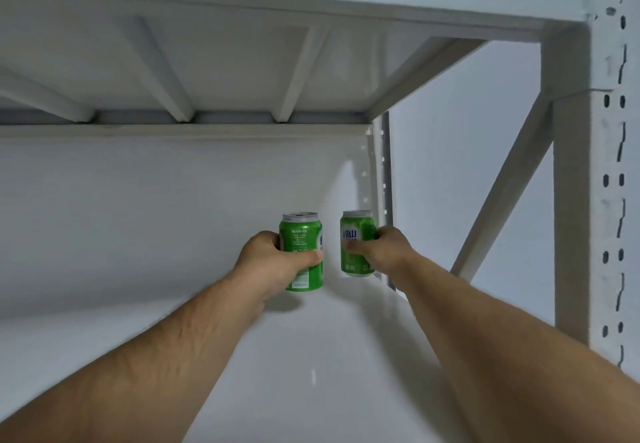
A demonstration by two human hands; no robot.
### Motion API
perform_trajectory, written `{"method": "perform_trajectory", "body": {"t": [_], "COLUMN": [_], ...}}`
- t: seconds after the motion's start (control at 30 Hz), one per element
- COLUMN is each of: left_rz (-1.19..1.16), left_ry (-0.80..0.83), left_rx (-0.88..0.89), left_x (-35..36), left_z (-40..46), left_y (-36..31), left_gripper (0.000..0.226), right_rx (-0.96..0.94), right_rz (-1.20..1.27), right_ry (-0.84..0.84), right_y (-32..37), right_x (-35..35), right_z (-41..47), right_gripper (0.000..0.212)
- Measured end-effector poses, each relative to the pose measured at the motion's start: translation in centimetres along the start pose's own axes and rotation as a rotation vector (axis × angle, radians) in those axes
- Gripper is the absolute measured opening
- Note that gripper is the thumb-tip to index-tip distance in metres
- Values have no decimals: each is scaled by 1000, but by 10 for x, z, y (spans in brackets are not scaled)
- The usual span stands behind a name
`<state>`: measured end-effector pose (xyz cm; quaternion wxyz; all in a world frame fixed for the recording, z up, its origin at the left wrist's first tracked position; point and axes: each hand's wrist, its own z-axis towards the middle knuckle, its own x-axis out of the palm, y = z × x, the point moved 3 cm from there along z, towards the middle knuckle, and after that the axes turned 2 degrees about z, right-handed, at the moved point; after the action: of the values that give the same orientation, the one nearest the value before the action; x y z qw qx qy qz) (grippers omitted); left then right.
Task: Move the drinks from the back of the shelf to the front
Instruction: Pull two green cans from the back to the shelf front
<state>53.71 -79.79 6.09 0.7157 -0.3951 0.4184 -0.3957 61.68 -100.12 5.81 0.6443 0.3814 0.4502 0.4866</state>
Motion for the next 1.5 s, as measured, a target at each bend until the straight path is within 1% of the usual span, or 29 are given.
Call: {"method": "perform_trajectory", "body": {"t": [0.13,0.27,0.33,0.43,0.6,0.77,0.9,1.07,1.13,1.2,1.27,1.3,1.37,1.4,1.43,1.47,1.5], "left_rz": [-14,-18,-20,-21,-25,-16,-14,-1,8,14,32,50,74,74,73,77,83], "left_ry": [-20,-20,-9,5,9,10,25,46,61,72,70,69,70,69,69,70,70], "left_rx": [-10,-18,-15,-5,-5,-16,-33,-39,-41,-45,-48,-52,-63,-69,-76,-81,-84], "left_x": [3,5,5,6,6,7,13,30,43,57,69,75,83,86,89,91,93], "left_z": [2,3,3,0,-5,-12,-15,-9,-4,0,5,7,10,12,13,15,16], "left_y": [10,18,19,19,18,19,16,3,0,-2,-2,0,3,5,7,8,8], "left_gripper": [34,35,35,33,33,32,34,35,36,37,39,40,41,42,44,46,47], "right_rx": [14,83,102,98,101,119,117,65,43,25,-11,-26,-47,-55,-61,-63,-46], "right_rz": [-77,-156,-203,-235,-258,-429,-548,-586,-685,-844,-992,-1007,-1059,-1056,-1033,-994,-968], "right_ry": [31,41,41,28,8,54,59,77,113,178,239,236,253,259,238,203,171], "right_y": [-10,-24,-27,-27,-25,-22,-10,15,22,24,25,26,25,24,22,20,17], "right_x": [7,16,18,19,21,21,3,-22,-24,-24,-21,-20,-20,-21,-23,-25,-26], "right_z": [6,12,12,10,5,-2,-11,-20,-24,-26,-28,-29,-30,-32,-30,-30,-28], "right_gripper": [34,50,53,48,45,41,38,35,34,31,20,12,25,25,14,8,24]}}
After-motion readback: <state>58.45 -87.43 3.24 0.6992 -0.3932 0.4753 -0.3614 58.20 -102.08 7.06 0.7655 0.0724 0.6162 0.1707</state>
